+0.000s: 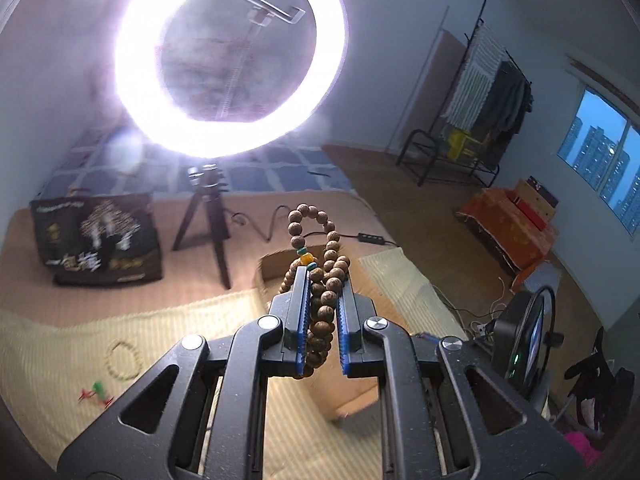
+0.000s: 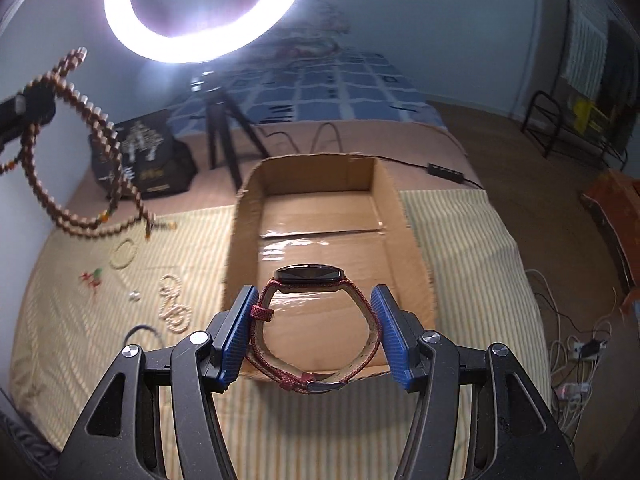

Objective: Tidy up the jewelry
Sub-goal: 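Carry the mala and watch into the cardboard box and open both tools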

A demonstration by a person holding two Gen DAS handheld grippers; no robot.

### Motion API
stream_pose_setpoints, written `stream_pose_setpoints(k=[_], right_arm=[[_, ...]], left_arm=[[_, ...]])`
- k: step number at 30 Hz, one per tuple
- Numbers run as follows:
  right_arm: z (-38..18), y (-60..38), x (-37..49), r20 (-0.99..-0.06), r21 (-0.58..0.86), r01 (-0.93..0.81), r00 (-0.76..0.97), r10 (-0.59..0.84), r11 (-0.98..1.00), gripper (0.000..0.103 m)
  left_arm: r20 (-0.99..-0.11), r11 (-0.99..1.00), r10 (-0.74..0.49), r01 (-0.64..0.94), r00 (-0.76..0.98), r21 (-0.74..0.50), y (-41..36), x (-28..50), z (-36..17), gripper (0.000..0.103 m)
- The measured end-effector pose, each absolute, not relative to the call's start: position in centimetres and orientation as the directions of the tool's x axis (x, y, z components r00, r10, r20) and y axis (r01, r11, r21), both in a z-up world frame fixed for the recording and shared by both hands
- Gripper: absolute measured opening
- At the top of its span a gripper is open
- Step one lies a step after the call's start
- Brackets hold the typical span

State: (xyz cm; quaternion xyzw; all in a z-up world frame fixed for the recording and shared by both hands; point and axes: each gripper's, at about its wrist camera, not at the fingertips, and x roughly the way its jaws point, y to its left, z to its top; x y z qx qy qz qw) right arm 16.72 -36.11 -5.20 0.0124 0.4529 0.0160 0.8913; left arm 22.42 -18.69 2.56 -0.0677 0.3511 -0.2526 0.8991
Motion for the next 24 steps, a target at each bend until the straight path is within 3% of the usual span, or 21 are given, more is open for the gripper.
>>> stream_pose_setpoints(k=[24], right_arm=[[-10.0, -39.3, 19.0, -0.867, 0.025, 0.060, 0.498, -0.008, 0.998, 0.059]], left_arm=[[-0.767, 0.887, -0.435, 0.373, 0.472, -0.273, -26.7, 29.6, -8.7, 0.010]])
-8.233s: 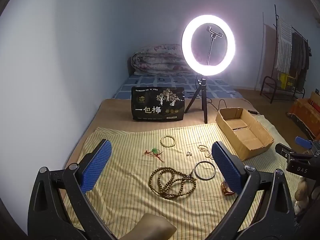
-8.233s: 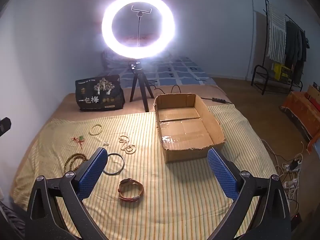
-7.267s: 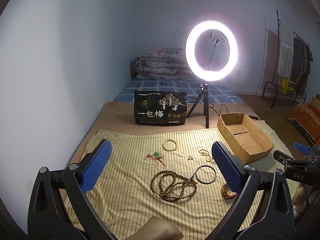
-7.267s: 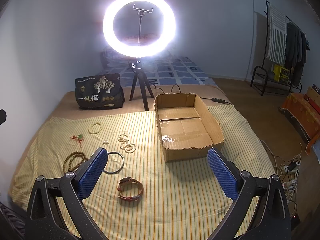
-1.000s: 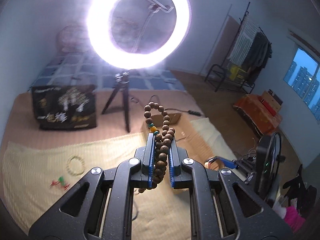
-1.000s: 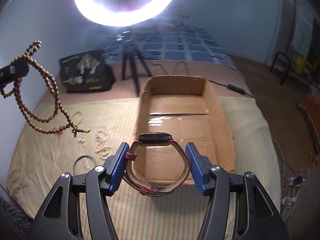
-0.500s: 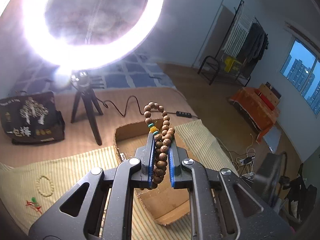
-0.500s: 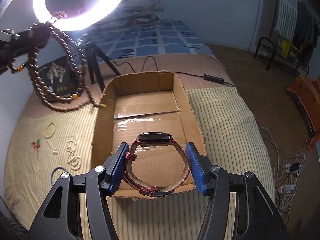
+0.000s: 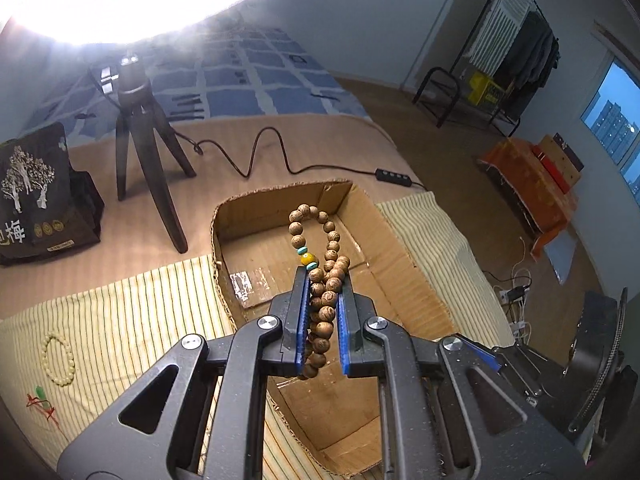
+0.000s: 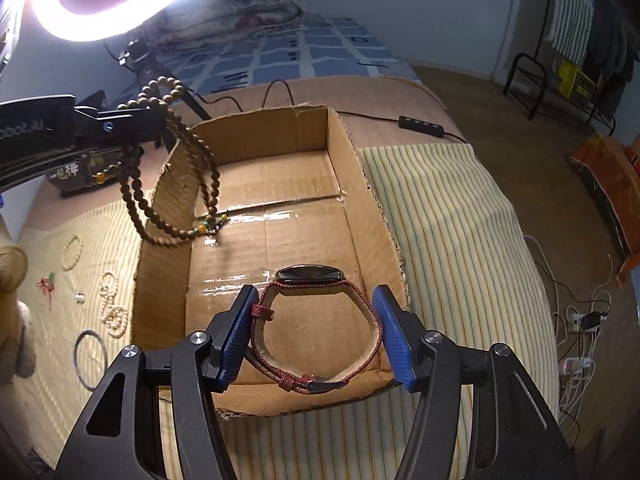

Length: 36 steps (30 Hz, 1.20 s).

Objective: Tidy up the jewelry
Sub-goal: 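Carry the mala and watch into the cardboard box and open both tools, then grasp the jade pendant's red string with the left tool while the right tool grasps the blue bangle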

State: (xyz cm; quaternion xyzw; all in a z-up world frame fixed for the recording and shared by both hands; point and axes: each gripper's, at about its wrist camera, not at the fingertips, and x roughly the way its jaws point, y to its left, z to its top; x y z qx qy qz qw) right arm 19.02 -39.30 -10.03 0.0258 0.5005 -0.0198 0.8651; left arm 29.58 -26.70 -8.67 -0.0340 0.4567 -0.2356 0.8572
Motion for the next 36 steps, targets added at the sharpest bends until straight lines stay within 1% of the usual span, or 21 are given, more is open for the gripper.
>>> stream_pose_setpoints(k=[2, 3, 4, 5, 6, 7, 16, 22, 26, 29, 32, 36], right_arm=[[-10.1, -39.3, 19.1, -0.869, 0.022, 0.064, 0.495, -0.012, 0.998, 0.059], [-10.1, -39.3, 19.1, -0.868, 0.022, 0.067, 0.497, -0.014, 0.998, 0.059], [-10.0, -39.3, 19.2, -0.867, 0.020, 0.070, 0.498, -0.017, 0.997, 0.062], [-9.9, -39.2, 19.2, -0.865, 0.015, 0.076, 0.502, -0.025, 0.997, 0.066], [-9.7, -39.1, 19.2, -0.862, 0.014, 0.079, 0.506, -0.028, 0.997, 0.073], [-9.5, -39.0, 19.1, -0.857, 0.016, 0.077, 0.514, -0.026, 0.997, 0.076], [-9.2, -38.4, 19.1, -0.852, 0.003, 0.048, 0.523, -0.023, 0.999, 0.076], [-8.2, -37.5, 18.8, -0.834, -0.002, 0.032, 0.551, -0.020, 0.999, 0.076], [-7.5, -36.4, 18.5, -0.822, 0.004, 0.009, 0.569, -0.001, 1.000, 0.076], [-7.0, -35.2, 18.3, -0.814, 0.015, -0.023, 0.580, 0.025, 1.000, 0.076], [-6.6, -33.9, 17.9, -0.806, 0.020, -0.062, 0.590, 0.053, 0.998, 0.076], [-6.5, -31.9, 17.4, -0.807, 0.037, -0.112, 0.583, 0.096, 0.993, 0.076]], left_arm=[[-0.769, 0.889, -0.429, 0.374, 0.474, -0.265, -26.7, 29.6, -8.7, 0.010], [-0.772, 0.888, -0.431, 0.374, 0.467, -0.269, -26.7, 29.7, -8.8, 0.016], [-0.775, 0.885, -0.436, 0.375, 0.458, -0.276, -26.7, 29.9, -8.9, 0.035], [-0.774, 0.885, -0.438, 0.372, 0.457, -0.281, -26.4, 29.9, -8.7, 0.043], [-0.768, 0.885, -0.439, 0.372, 0.467, -0.280, -26.3, 29.8, -8.6, 0.046], [-0.767, 0.886, -0.436, 0.374, 0.471, -0.274, -26.2, 29.7, -8.5, 0.046], [-0.749, 0.896, -0.420, 0.366, 0.512, -0.251, -24.0, 28.7, -6.8, 0.046], [-0.726, 0.909, -0.396, 0.354, 0.562, -0.221, -21.2, 27.6, -5.1, 0.046], [-0.712, 0.917, -0.377, 0.344, 0.592, -0.200, -18.0, 26.5, -4.2, 0.046], [-0.708, 0.928, -0.345, 0.339, 0.616, -0.156, -15.3, 25.6, -3.8, 0.046], [-0.716, 0.940, -0.305, 0.320, 0.628, -0.120, -12.4, 24.7, -3.8, 0.046], [-0.736, 0.956, -0.263, 0.271, 0.624, -0.112, -7.7, 23.8, -4.5, 0.046]])
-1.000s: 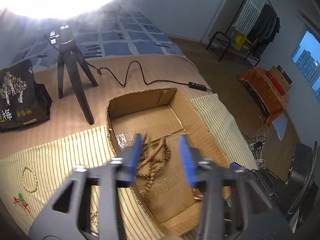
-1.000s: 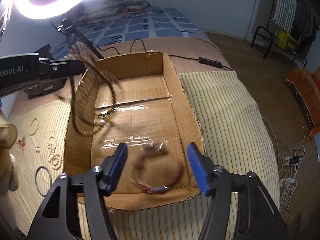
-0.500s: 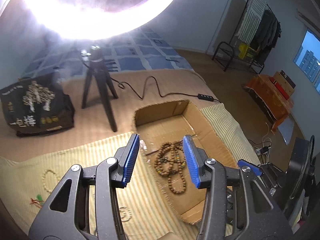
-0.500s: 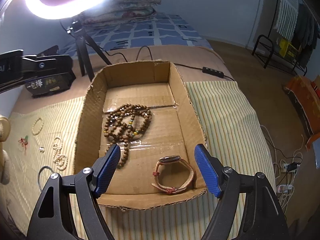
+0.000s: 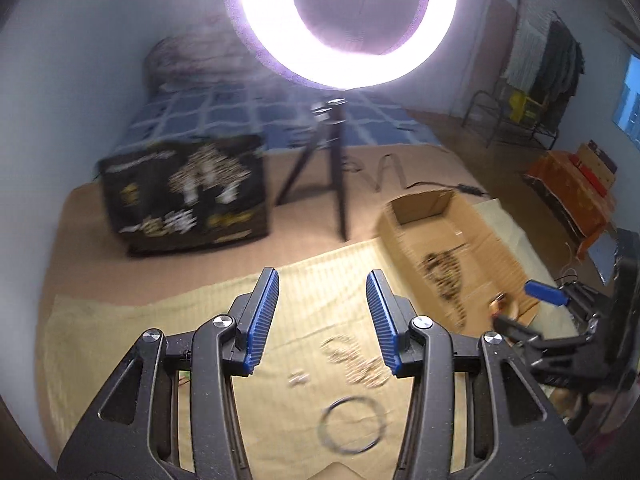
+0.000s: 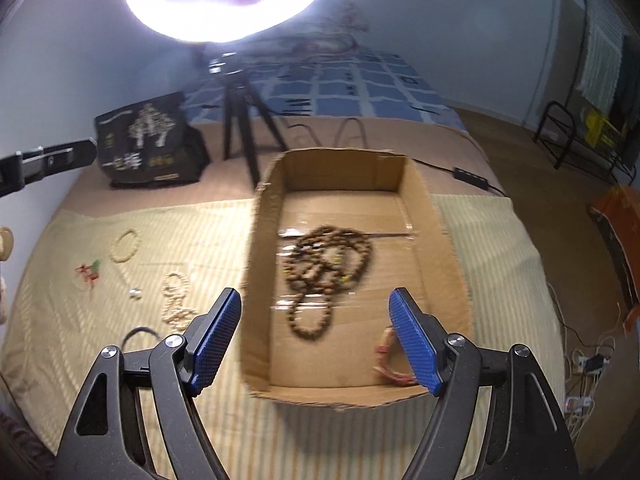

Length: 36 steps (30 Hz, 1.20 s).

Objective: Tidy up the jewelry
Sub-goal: 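Grasp the jade pendant's red string with the left tool while the right tool grasps the blue bangle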

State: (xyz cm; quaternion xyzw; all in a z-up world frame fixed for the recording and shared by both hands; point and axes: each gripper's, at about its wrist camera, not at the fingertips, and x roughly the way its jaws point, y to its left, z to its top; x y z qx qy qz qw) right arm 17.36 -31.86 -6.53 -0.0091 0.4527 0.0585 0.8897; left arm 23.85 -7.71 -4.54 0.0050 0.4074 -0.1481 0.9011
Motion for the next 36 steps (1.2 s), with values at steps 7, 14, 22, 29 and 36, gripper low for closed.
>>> stream_pose_setpoints(k=[7, 14, 22, 29, 36], right_arm=[[-7.5, -28.1, 16.4, -0.823, 0.072, -0.195, 0.542, 0.168, 0.978, 0.076], [-9.9, -23.9, 15.4, -0.848, 0.075, -0.294, 0.483, 0.216, 0.953, 0.076], [-12.9, -21.4, 15.0, -0.883, 0.100, -0.342, 0.403, 0.242, 0.934, 0.076], [-15.0, -19.9, 14.8, -0.906, 0.097, -0.401, 0.343, 0.247, 0.911, 0.080], [-16.1, -18.5, 15.2, -0.907, 0.148, -0.416, 0.303, 0.291, 0.897, 0.096]], left_arm=[[-0.778, 0.983, -0.177, 0.143, 0.603, -0.113, 0.2, 22.5, -7.0, 0.046], [-0.836, 0.988, -0.151, 0.065, 0.528, -0.138, 4.4, 22.3, -11.4, 0.047], [-0.881, 0.980, -0.188, 0.019, 0.435, -0.200, 5.8, 23.6, -15.6, 0.047], [-0.903, 0.980, -0.190, 0.014, 0.385, -0.200, 5.6, 24.5, -18.1, 0.047], [-0.907, 0.978, -0.204, 0.031, 0.369, -0.208, 5.1, 24.8, -19.0, 0.047]])
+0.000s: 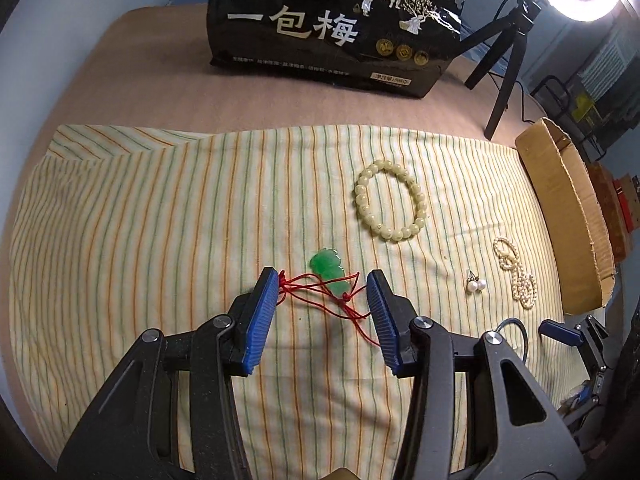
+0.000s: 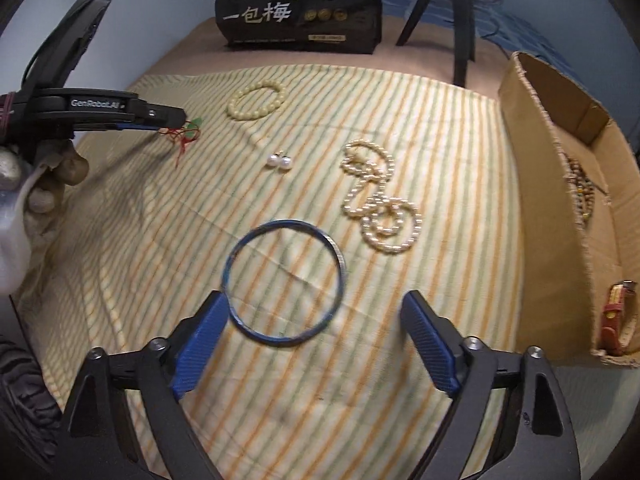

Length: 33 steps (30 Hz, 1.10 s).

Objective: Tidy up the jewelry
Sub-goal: 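Grasp the jade pendant's red string with the left tool while the right tool grasps the blue bangle, then carry the pendant and bangle into the box and open both tools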

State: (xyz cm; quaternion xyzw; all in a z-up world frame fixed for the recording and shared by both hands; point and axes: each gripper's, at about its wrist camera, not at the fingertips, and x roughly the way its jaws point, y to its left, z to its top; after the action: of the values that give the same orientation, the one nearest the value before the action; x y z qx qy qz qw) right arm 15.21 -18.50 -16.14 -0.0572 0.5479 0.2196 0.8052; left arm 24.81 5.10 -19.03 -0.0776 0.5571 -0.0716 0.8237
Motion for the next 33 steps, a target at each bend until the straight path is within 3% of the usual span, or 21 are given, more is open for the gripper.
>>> stream_pose_setpoints(k=[1, 14, 18, 22, 26, 29, 31, 33], right_arm=[[-16.2, -18.2, 15.2, -0.906, 0.156, -0.424, 0.298, 0.300, 0.892, 0.102], [-17.5, -16.2, 15.5, -0.922, 0.047, -0.451, 0.324, 0.212, 0.891, 0.102], [-17.7, -16.0, 15.5, -0.926, 0.023, -0.449, 0.326, 0.188, 0.893, 0.103], [-17.9, -15.9, 15.7, -0.931, 0.014, -0.450, 0.320, 0.177, 0.893, 0.103], [-18.0, -16.1, 15.7, -0.932, 0.021, -0.458, 0.312, 0.183, 0.889, 0.102], [-17.8, -16.0, 15.8, -0.927, 0.022, -0.468, 0.322, 0.194, 0.883, 0.093], [-17.5, -15.9, 15.9, -0.923, 0.018, -0.476, 0.329, 0.197, 0.879, 0.075], [-17.4, -15.8, 15.9, -0.923, 0.014, -0.483, 0.330, 0.197, 0.876, 0.072]], left_arm=[[-0.908, 0.978, -0.203, 0.030, 0.366, -0.207, 5.1, 25.0, -19.2, 0.047], [-0.919, 0.988, -0.151, 0.063, 0.363, -0.138, 3.9, 25.6, -20.3, 0.046], [-0.922, 0.992, -0.123, 0.075, 0.367, -0.103, 3.3, 25.9, -20.6, 0.037], [-0.921, 0.994, -0.097, 0.087, 0.377, -0.069, 2.7, 26.0, -20.7, 0.017], [-0.918, 0.993, -0.095, 0.095, 0.385, -0.063, 3.0, 25.8, -20.7, 0.010], [-0.916, 0.993, -0.101, 0.093, 0.388, -0.070, 3.0, 25.8, -20.9, 0.006], [-0.916, 0.993, -0.107, 0.088, 0.387, -0.079, 2.9, 25.9, -20.8, 0.006], [-0.914, 0.993, -0.107, 0.087, 0.390, -0.080, 3.2, 25.7, -20.7, 0.006]])
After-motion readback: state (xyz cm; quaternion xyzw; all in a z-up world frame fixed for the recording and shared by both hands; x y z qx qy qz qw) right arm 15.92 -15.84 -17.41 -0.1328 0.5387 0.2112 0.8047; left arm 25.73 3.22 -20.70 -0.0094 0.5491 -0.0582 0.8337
